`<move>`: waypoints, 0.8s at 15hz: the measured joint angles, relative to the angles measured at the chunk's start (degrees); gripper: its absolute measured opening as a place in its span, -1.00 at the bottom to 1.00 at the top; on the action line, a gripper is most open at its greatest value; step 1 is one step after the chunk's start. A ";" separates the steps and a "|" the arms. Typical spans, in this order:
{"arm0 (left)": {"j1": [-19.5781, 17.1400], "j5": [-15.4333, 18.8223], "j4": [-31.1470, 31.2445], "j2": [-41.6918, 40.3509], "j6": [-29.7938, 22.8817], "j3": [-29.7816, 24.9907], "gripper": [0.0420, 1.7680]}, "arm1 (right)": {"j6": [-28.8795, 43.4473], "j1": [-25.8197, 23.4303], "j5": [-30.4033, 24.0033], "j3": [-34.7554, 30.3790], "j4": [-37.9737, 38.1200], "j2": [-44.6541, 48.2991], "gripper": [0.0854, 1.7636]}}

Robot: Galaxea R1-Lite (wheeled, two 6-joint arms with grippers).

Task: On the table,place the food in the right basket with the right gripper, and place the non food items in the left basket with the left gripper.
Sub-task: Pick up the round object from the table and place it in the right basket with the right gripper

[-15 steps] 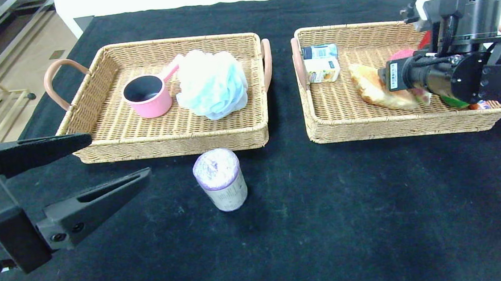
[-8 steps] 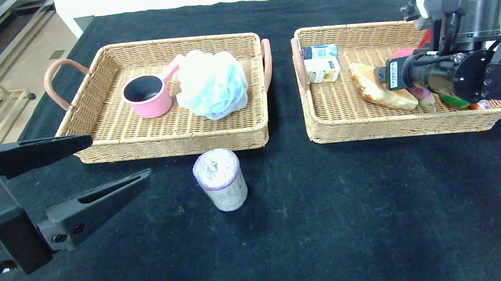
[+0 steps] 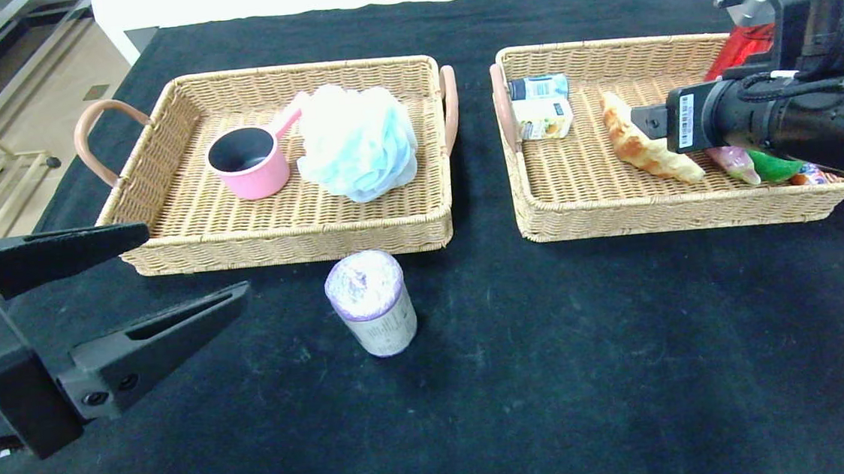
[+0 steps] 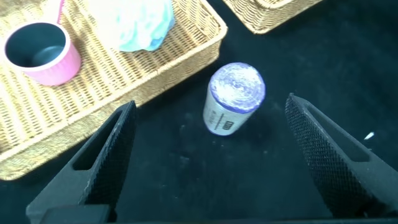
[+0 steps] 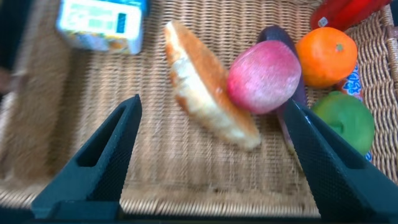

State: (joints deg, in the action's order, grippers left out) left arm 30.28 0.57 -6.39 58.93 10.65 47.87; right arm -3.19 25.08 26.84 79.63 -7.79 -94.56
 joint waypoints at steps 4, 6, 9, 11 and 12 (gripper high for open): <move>0.04 -1.32 0.00 0.22 0.52 -0.16 0.94 | 0.35 6.27 0.09 -7.94 1.62 6.83 0.90; 0.09 -1.26 0.09 0.27 0.72 -0.57 0.94 | 0.45 8.79 0.00 -11.89 0.93 9.07 0.91; 0.15 0.52 -0.20 0.46 0.67 -1.51 0.94 | 2.10 10.31 -6.21 -15.57 0.60 11.70 0.92; 0.15 2.58 -0.72 0.50 0.21 -2.36 0.94 | 2.29 10.28 -12.15 -18.80 0.60 13.86 0.92; 0.15 2.80 -0.63 0.60 0.21 -2.69 0.94 | 2.16 10.06 -14.62 -21.26 0.57 15.07 0.92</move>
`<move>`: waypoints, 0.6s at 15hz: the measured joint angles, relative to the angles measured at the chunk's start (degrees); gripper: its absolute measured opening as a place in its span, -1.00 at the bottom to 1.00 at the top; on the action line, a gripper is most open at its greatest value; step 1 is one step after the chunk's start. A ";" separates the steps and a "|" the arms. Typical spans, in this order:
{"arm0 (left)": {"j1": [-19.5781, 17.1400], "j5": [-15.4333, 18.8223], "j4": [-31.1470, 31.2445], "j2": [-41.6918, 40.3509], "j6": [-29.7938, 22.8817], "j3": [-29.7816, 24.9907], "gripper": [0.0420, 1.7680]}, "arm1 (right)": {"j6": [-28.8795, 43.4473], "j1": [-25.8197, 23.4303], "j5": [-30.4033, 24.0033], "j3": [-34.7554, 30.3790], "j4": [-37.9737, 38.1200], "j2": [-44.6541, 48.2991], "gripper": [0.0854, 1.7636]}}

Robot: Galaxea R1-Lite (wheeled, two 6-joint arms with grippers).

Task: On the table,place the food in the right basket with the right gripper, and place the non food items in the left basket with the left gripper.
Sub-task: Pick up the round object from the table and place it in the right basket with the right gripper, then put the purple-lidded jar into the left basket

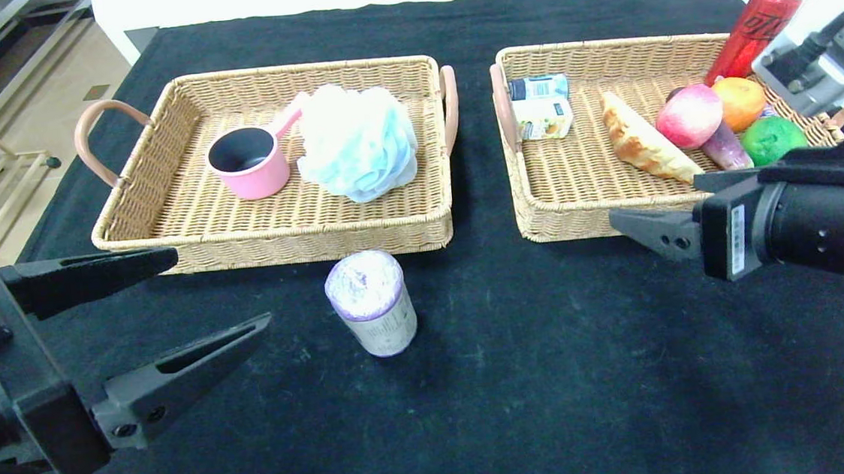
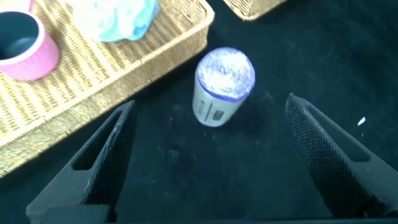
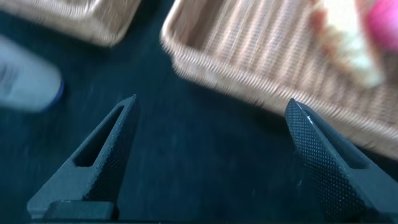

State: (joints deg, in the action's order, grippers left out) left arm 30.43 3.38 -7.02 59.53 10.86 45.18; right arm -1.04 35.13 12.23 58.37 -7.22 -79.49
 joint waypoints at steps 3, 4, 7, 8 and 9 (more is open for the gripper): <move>0.13 -0.46 0.59 1.13 -0.09 -0.43 0.94 | -1.27 -1.40 -8.07 -8.20 -2.89 3.67 0.92; 0.18 -0.51 0.63 1.48 -0.10 -0.43 0.94 | -1.91 -2.19 -11.19 -11.11 -5.46 5.16 0.92; 0.22 -1.04 0.68 1.77 -0.28 -0.20 0.94 | -2.68 -3.39 -15.42 -17.86 -10.62 8.94 0.92; 0.28 -2.23 0.74 1.80 -0.32 -0.15 0.94 | -2.68 -3.22 -15.58 -19.09 -10.91 9.65 0.92; 0.41 -4.22 0.77 1.96 -0.30 -0.06 0.94 | -2.71 -3.16 -15.58 -19.85 -10.97 10.05 0.92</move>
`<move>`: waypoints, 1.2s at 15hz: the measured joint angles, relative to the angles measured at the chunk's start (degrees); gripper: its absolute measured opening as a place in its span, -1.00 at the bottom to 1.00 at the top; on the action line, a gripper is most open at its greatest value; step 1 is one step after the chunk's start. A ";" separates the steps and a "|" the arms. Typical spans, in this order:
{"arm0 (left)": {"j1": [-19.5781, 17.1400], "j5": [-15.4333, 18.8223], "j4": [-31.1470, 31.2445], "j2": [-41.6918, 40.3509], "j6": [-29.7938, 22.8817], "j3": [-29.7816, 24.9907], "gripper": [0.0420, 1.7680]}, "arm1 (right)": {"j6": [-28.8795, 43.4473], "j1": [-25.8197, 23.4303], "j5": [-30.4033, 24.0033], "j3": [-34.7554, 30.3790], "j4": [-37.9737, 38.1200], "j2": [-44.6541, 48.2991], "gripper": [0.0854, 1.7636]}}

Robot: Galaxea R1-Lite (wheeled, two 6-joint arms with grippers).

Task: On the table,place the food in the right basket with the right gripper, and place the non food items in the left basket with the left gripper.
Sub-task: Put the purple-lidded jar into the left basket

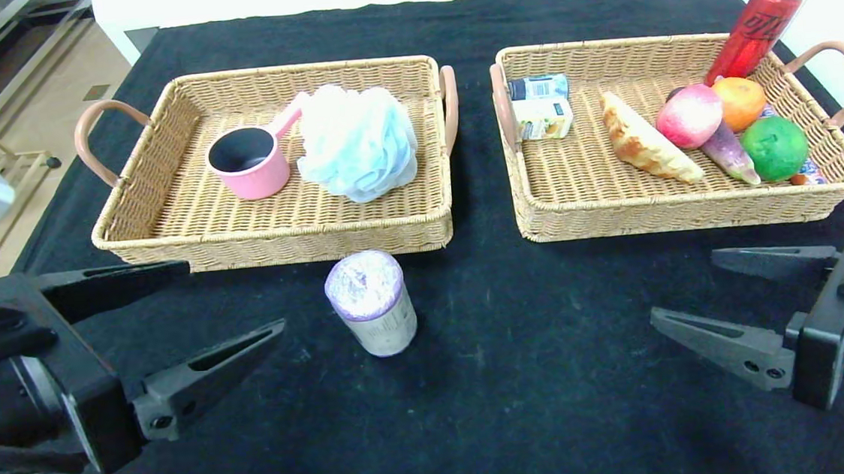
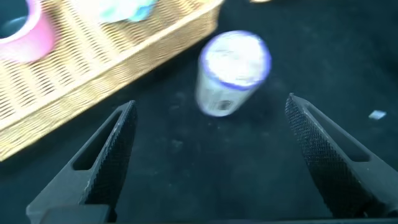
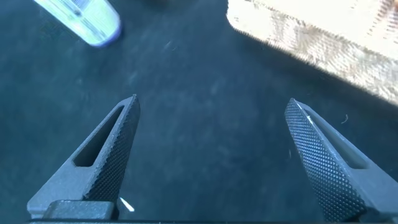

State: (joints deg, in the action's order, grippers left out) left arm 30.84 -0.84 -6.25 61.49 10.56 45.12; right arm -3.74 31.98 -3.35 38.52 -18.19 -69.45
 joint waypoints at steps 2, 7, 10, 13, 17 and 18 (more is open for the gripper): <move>1.05 -3.15 0.44 0.68 0.00 1.13 0.94 | 0.11 -0.37 0.02 -0.85 -0.30 -0.26 0.92; 8.24 -10.87 19.40 4.79 -7.62 14.58 0.94 | 0.44 -1.11 0.05 -1.37 -0.57 0.16 0.92; 10.75 -13.41 28.64 10.80 -17.31 24.28 0.94 | 0.48 -1.19 -0.15 -1.21 -0.60 1.90 0.92; 12.26 -17.02 30.83 17.18 -22.38 28.15 0.94 | 0.46 -1.19 -0.12 -1.06 -0.57 3.28 0.92; 13.89 -21.00 31.39 23.67 -24.14 31.91 0.94 | 0.44 -1.22 -0.12 -0.93 -0.57 4.43 0.92; 14.77 -21.85 31.44 24.54 -24.14 32.35 0.94 | 0.39 -1.22 -0.12 -0.93 -0.57 4.62 0.92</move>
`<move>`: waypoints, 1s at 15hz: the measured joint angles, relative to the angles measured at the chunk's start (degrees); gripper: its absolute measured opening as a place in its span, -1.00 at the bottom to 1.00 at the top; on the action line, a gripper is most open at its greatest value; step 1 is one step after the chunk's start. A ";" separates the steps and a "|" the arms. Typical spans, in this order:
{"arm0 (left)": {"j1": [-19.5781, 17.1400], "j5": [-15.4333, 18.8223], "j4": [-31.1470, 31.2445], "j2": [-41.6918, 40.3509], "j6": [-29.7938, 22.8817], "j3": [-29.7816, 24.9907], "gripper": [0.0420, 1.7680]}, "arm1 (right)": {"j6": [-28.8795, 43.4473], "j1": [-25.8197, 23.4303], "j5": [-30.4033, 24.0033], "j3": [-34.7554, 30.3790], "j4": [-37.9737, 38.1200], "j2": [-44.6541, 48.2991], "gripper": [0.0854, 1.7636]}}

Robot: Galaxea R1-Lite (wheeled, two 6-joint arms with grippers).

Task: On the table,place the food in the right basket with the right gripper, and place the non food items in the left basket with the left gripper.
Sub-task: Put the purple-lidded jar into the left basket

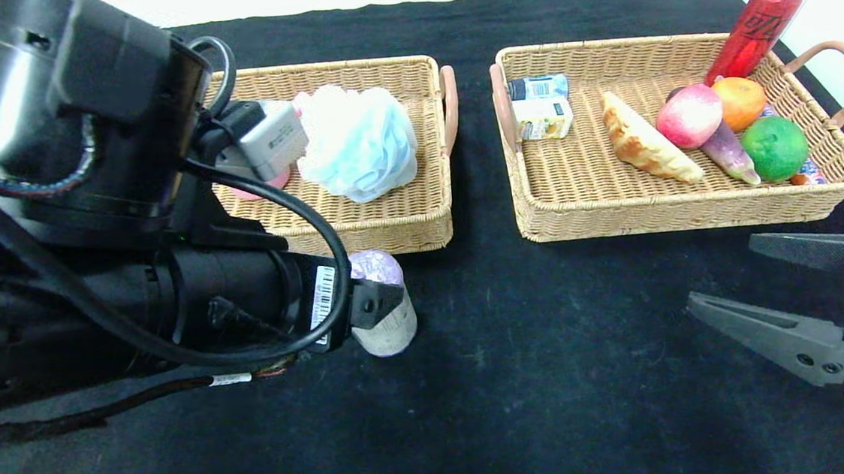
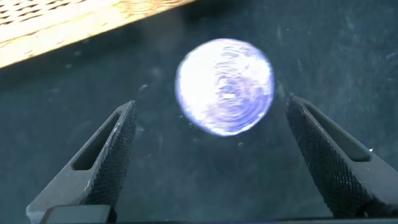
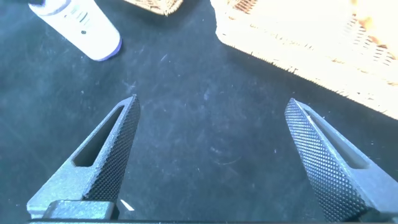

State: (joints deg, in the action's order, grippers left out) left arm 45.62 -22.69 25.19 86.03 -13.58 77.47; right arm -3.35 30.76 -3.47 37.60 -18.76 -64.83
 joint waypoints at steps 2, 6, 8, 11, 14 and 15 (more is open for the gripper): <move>1.54 -3.19 -0.07 1.73 0.02 0.56 0.94 | -0.02 0.00 0.00 0.02 -0.02 0.30 0.92; 2.61 -5.78 -0.24 4.96 -0.11 2.29 0.94 | -0.12 0.06 -0.05 0.11 -0.02 1.08 0.92; 2.61 -5.80 -0.55 6.11 -0.45 2.54 0.94 | -0.11 0.06 -0.07 0.11 -0.02 1.29 0.92; 2.28 -5.80 -0.61 7.27 -1.41 2.51 0.94 | -0.12 0.06 -0.10 0.09 0.00 1.38 0.92; 0.94 -5.21 -0.61 7.61 -1.41 2.11 0.94 | -0.12 0.06 -0.07 -0.09 0.00 1.27 0.93; 0.41 -5.17 -0.71 7.66 -1.38 2.10 0.94 | -0.12 0.06 -0.10 -0.15 -0.02 1.19 0.93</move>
State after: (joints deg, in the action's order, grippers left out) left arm 46.03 -27.86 24.48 93.68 -14.96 79.57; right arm -3.47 30.82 -3.57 37.45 -18.79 -63.63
